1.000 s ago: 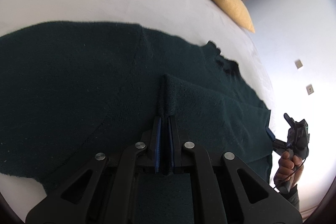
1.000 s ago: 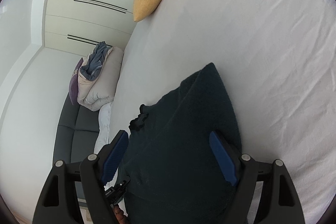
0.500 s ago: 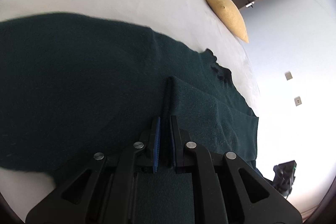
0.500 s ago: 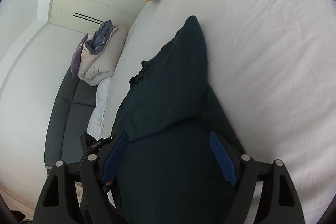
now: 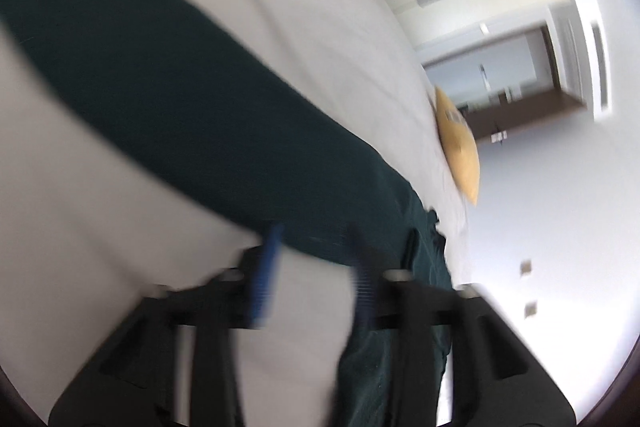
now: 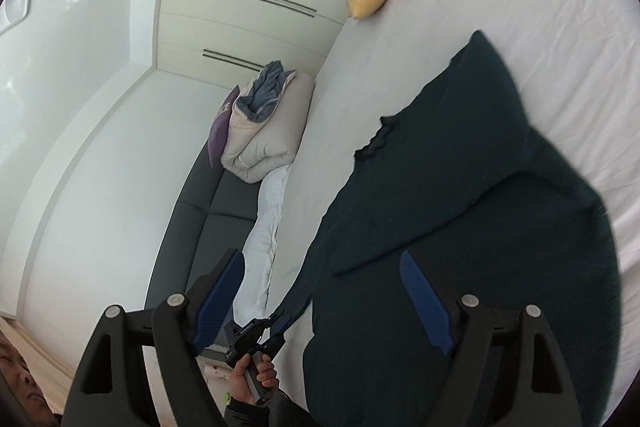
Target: Fold small clothes
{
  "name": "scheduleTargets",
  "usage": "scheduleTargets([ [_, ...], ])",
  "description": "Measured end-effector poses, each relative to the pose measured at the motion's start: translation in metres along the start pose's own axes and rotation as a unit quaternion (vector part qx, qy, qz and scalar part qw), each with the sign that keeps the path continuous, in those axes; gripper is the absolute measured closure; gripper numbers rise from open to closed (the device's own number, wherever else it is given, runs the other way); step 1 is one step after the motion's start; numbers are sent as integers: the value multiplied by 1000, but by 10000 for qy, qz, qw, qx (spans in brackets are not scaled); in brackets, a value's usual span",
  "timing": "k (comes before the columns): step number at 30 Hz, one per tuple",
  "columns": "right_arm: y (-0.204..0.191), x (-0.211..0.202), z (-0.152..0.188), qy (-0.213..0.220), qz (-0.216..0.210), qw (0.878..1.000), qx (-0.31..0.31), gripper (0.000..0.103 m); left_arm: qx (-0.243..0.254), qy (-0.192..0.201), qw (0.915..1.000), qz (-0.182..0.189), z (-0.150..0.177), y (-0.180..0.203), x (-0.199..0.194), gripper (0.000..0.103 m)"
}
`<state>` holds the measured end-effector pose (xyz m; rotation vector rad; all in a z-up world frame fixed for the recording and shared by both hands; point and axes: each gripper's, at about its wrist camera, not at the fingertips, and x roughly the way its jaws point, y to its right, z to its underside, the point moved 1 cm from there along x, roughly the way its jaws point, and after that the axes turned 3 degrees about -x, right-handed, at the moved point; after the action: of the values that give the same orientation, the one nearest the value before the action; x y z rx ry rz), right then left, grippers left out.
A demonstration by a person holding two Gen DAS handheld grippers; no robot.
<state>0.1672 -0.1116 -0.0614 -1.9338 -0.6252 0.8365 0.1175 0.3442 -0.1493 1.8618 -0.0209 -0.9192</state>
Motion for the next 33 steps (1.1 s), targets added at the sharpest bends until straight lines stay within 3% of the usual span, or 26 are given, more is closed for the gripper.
scheduleTargets([
  [2,-12,18,8,-191,-72,9998,-68,20,-300,343,9984,326,-5,-18,-18,26],
  [6,-27,46,26,-508,-95,9986,-123,20,-1026,253,9913,782,-17,-41,-20,26],
  [10,-35,59,39,-651,-118,9977,-119,20,-1946,696,9725,1074,-20,-64,-34,26],
  [14,-37,64,42,-714,-113,9973,-150,20,-2721,1574,9440,999,-26,-95,-57,26],
  [18,-35,65,43,-673,-117,9976,-98,20,-3418,1789,9148,1193,-43,-129,-70,26],
  [20,-32,68,44,-683,-130,9976,-41,20,-3611,1883,9056,1183,-55,-135,-71,26],
  [23,-31,69,49,-754,-89,9971,-59,20,-3503,1997,9090,1055,-68,-136,-73,26],
  [25,-31,69,50,-761,-81,9970,-72,20,-3359,2028,9147,968,-73,-136,-74,36],
  [27,-30,67,51,-732,-71,9973,-57,20,-3345,1975,9165,952,-76,-150,-81,67],
  [30,-29,65,49,-672,-61,9977,-39,20,-3402,1912,9162,915,-84,-149,-56,87],
  [33,-24,62,48,-607,-35,9982,-15,20,-3071,1926,9290,744,-83,-143,-53,91],
])
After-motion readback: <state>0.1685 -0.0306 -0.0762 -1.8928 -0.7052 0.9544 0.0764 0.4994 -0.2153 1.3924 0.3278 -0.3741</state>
